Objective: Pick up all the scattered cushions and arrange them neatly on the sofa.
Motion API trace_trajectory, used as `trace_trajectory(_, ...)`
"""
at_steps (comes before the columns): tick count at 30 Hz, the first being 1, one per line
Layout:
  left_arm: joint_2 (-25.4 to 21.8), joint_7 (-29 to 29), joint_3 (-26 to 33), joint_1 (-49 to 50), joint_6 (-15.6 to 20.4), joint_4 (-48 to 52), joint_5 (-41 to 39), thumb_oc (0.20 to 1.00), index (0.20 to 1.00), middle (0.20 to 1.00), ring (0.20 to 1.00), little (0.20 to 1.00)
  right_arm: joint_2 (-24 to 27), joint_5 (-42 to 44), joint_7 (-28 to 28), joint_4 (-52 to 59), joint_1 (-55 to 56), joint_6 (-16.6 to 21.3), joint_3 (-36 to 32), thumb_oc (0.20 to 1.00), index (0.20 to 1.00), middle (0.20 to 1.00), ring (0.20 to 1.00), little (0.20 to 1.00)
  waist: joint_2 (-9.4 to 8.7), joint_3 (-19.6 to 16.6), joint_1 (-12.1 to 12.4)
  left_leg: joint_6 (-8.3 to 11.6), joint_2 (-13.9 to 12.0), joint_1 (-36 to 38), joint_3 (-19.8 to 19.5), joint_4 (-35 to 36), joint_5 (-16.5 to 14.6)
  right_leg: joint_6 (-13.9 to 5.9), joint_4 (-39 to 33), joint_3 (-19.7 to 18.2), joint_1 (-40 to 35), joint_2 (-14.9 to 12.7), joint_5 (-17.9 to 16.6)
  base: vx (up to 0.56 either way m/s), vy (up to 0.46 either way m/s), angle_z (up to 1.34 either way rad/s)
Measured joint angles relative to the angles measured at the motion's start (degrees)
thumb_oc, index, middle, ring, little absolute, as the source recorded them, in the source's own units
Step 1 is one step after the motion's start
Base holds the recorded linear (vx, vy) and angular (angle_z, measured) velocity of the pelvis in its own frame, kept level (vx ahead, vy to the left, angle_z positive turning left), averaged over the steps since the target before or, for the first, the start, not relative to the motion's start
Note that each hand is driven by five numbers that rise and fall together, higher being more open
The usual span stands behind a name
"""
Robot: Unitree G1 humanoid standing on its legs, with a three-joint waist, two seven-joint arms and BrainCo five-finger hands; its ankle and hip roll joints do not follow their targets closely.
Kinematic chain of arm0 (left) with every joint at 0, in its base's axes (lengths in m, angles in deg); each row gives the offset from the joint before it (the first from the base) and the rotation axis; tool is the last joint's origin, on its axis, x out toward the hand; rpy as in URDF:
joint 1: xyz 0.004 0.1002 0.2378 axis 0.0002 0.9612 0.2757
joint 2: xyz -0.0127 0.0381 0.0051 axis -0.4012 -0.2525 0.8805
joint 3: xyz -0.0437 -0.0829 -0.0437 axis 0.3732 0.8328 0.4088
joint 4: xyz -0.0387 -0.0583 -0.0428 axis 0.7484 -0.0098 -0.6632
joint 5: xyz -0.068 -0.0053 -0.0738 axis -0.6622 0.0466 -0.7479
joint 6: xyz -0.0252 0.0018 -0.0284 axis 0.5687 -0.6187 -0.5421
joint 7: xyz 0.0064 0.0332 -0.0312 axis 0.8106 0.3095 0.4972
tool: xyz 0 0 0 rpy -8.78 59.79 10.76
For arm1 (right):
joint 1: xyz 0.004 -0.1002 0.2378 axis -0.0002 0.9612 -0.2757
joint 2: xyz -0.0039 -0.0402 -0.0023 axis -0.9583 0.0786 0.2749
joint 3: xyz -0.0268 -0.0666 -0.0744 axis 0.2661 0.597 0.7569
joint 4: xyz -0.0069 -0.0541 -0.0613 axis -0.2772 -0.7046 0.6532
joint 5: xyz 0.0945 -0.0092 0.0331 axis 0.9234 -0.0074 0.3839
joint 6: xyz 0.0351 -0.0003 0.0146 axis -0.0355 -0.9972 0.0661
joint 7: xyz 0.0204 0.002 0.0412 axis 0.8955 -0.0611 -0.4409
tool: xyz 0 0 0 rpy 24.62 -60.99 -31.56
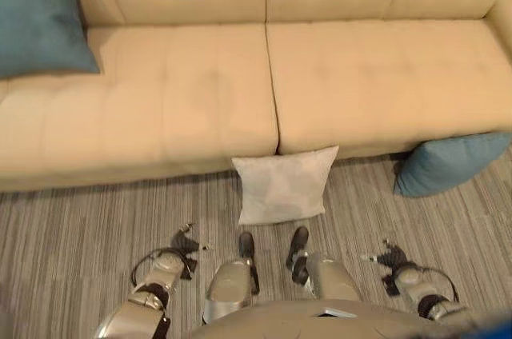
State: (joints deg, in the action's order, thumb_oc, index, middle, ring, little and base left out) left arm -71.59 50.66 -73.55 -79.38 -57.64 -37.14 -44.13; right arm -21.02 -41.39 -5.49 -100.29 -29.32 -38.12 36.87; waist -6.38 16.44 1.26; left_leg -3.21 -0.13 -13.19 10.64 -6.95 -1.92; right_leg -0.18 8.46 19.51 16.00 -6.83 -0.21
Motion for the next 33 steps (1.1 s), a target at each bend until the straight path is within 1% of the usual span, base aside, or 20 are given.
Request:
trace_trajectory(1,-0.2,1.3,0.0,-3.8,1.1,2.8,-2.2,1.000,1.000,1.000,1.000,1.000,0.3,1.6,0.9,1.8,-4.5,0.6,-0.1,1.000,1.000,1.000,1.000,1.000,0.38,3.8,0.7,-0.07,0.0,-3.9,-0.1,-1.4,0.0,0.19,1.1,-0.5,3.7,-0.2,-0.2,-0.15,-0.074,0.06)
trace_trajectory(2,0.1,2.1,0.0,-5.7,1.3,4.2,-3.4,1.000,1.000,1.000,1.000,1.000,0.3,1.9,1.1,2.1,-6.8,0.5,0.2,1.000,1.000,1.000,1.000,1.000,0.82,7.2,1.0,-0.03,-0.1,-3.9,-0.1,-1.5,0.1,0.32,1.3,-0.6,3.7,-0.2,-0.3,-0.17,-0.095,-0.02)
trace_trajectory(3,0.7,3.2,-0.1,-6.9,2.3,5.2,-5.4,1.000,1.000,1.000,1.000,1.000,0.7,2.7,2.6,4.3,-8.9,0.5,0.7,1.000,1.000,1.000,1.000,1.000,1.36,8.1,1.3,0.12,-0.4,-7.4,-0.2,-3.0,0.3,-0.03,2.5,-1.3,7.1,-0.2,-0.2,-0.29,-0.107,-0.02)
trace_trajectory(4,0.6,3.8,-0.9,-10.8,2.9,6.9,-6.7,1.000,1.000,1.000,1.000,1.000,1.8,3.7,3.7,5.7,-12.4,0.5,0.7,1.000,1.000,1.000,1.000,1.000,1.80,10.8,1.2,0.15,-0.6,-12.3,-0.3,-4.4,0.8,0.51,3.7,-1.3,11.8,-0.2,-0.8,-0.23,-0.086,0.03)
trace_trajectory(5,0.4,4.9,-1.7,-14.3,3.3,7.3,-8.2,1.000,1.000,1.000,1.000,1.000,2.2,3.9,4.7,6.4,-16.7,0.5,0.7,1.000,1.000,1.000,1.000,1.000,1.95,13.6,1.2,0.32,-0.7,-15.3,-0.4,-4.6,1.8,1.44,4.2,-1.1,14.9,-0.3,-1.4,-0.19,-0.066,0.07)
trace_trajectory(6,0.6,5.4,-1.9,-16.8,3.5,8.1,-10.0,1.000,1.000,1.000,1.000,1.000,2.4,4.4,5.8,7.6,-20.3,0.5,0.8,1.000,1.000,1.000,1.000,1.000,1.92,13.8,1.1,0.66,-0.9,-18.9,-0.5,-4.1,3.0,2.13,4.4,-1.0,18.8,-0.2,-1.9,-0.16,-0.053,0.10)
trace_trajectory(8,0.6,7.3,-1.8,-19.5,4.0,10.6,-12.6,1.000,1.000,1.000,1.000,1.000,3.2,5.4,8.8,10.2,-23.8,1.2,0.7,1.000,1.000,1.000,1.000,1.000,2.16,14.5,0.8,1.59,-1.3,-20.5,-1.8,-2.3,4.7,2.74,3.8,-0.1,20.4,0.6,-2.3,-0.15,-0.073,0.14)
trace_trajectory(9,0.5,7.8,-2.0,-20.3,5.0,13.7,-13.3,1.000,1.000,1.000,1.000,1.000,4.6,6.0,10.2,12.0,-25.4,1.3,0.5,1.000,1.000,1.000,1.000,1.000,2.29,14.4,1.0,1.96,-1.6,-22.0,-2.2,-1.6,5.6,2.89,3.7,0.3,22.1,0.8,-2.3,-0.14,-0.078,0.17)
trace_trajectory(10,0.6,8.7,-2.5,-22.4,5.9,15.8,-14.4,1.000,1.000,1.000,1.000,1.000,6.6,6.8,11.7,13.4,-27.9,1.8,-0.5,1.000,1.000,1.000,1.000,1.000,2.41,14.5,1.0,2.30,-1.6,-26.0,-2.7,-1.0,7.0,3.31,3.9,0.8,26.3,0.9,-2.6,-0.11,-0.060,0.19)
trace_trajectory(11,0.9,9.5,-3.1,-23.5,5.9,15.8,-15.0,1.000,1.000,1.000,1.000,1.000,6.8,7.2,12.5,13.5,-29.5,2.0,-0.9,1.000,1.000,1.000,1.000,1.000,2.55,14.6,0.8,2.53,-1.8,-27.8,-3.2,-0.8,7.6,3.87,3.9,1.4,27.8,1.0,-3.0,-0.10,-0.046,0.18)
trace_trajectory(12,1.1,9.8,-4.2,-24.6,5.9,15.9,-15.4,1.000,1.000,1.000,1.000,1.000,6.9,8.3,13.6,13.4,-30.6,2.2,-1.2,1.000,1.000,1.000,1.000,1.000,2.66,14.6,0.9,2.86,-1.8,-28.8,-3.7,-0.1,8.3,3.98,3.8,1.7,29.0,1.2,-3.0,-0.07,-0.025,0.13)
trace_trajectory(14,1.1,10.0,-5.3,-25.9,6.0,17.1,-15.5,1.000,1.000,1.000,1.000,1.000,6.8,8.8,14.7,13.5,-32.0,3.2,-1.9,1.000,1.000,1.000,1.000,1.000,2.70,14.7,1.0,2.97,-1.9,-31.0,-3.9,0.0,8.7,4.37,3.9,1.8,31.2,1.2,-3.3,-0.05,-0.005,0.05)
trace_trajectory(16,1.6,11.7,-5.8,-26.3,6.2,17.8,-15.5,1.000,1.000,1.000,1.000,1.000,6.3,10.7,15.8,13.6,-31.2,3.8,-1.7,1.000,1.000,1.000,1.000,1.000,2.92,14.5,0.9,2.97,-1.7,-31.2,-4.1,0.1,8.7,4.43,4.0,1.9,31.5,1.1,-3.3,-0.07,-0.007,0.04)
trace_trajectory(19,1.6,12.1,-6.8,-28.2,6.3,18.5,-15.5,1.000,1.000,1.000,1.000,1.000,6.4,11.2,16.4,13.3,-32.3,4.3,-1.6,1.000,1.000,1.000,1.000,1.000,3.05,14.4,0.8,2.89,-1.4,-33.4,-4.3,-0.1,9.0,4.42,4.5,1.9,33.7,0.6,-3.3,-0.04,0.007,0.05)
trace_trajectory(23,1.0,12.8,-8.6,-33.0,6.5,20.9,-15.5,1.000,1.000,1.000,1.000,1.000,7.3,12.6,17.7,14.3,-37.4,4.6,-0.3,1.000,1.000,1.000,1.000,1.000,3.50,13.8,1.0,2.77,-1.1,-40.1,-4.4,-1.6,9.4,4.65,6.5,1.8,40.6,-0.1,-3.4,-0.06,0.032,0.04)
trace_trajectory(24,1.0,13.5,-8.7,-35.1,6.6,22.3,-15.5,1.000,1.000,1.000,1.000,1.000,7.5,12.7,18.2,15.0,-40.0,4.8,-0.2,1.000,1.000,1.000,1.000,1.000,3.67,13.7,1.0,2.63,-0.9,-42.8,-4.3,-2.2,9.7,4.67,7.8,1.8,43.6,-0.7,-3.4,-0.05,0.021,0.05)
trace_trajectory(25,1.0,13.5,-8.8,-36.3,6.6,22.3,-15.5,1.000,1.000,1.000,1.000,1.000,7.4,12.6,18.2,15.0,-41.2,4.9,0.1,1.000,1.000,1.000,1.000,1.000,3.71,13.8,1.0,2.56,-0.9,-43.7,-4.3,-2.4,9.8,4.68,8.1,1.8,44.5,-0.8,-3.4,-0.02,0.016,0.05)
trace_trajectory(31,2.1,14.3,-9.8,-37.6,7.0,22.3,-15.3,1.000,1.000,1.000,1.000,1.000,7.1,12.6,18.7,16.1,-40.7,5.0,1.3,1.000,1.000,1.000,1.000,1.000,3.72,13.7,0.8,2.59,-0.6,-44.5,-4.3,-2.4,10.2,4.69,8.7,1.7,45.4,-1.3,-3.4,0.00,0.004,0.01)
trace_trajectory(32,2.3,15.8,-9.1,-37.8,7.6,22.4,-15.4,1.000,1.000,1.000,1.000,1.000,7.1,12.6,18.7,16.0,-40.5,5.0,1.3,1.000,1.000,1.000,1.000,1.000,3.73,13.6,0.7,2.47,-0.6,-44.5,-4.3,-2.4,10.3,4.74,8.7,1.7,45.4,-1.3,-3.5,0.00,0.000,0.00)
trace_trajectory(33,1.1,16.3,-8.2,-38.0,7.1,22.3,-15.4,1.000,1.000,1.000,1.000,1.000,7.1,12.6,18.7,15.9,-40.5,5.0,1.5,1.000,1.000,1.000,1.000,1.000,3.80,13.5,0.8,2.49,-0.6,-44.3,-4.3,-2.4,10.4,4.80,8.8,1.7,45.3,-1.3,-3.5,0.00,0.000,0.00)
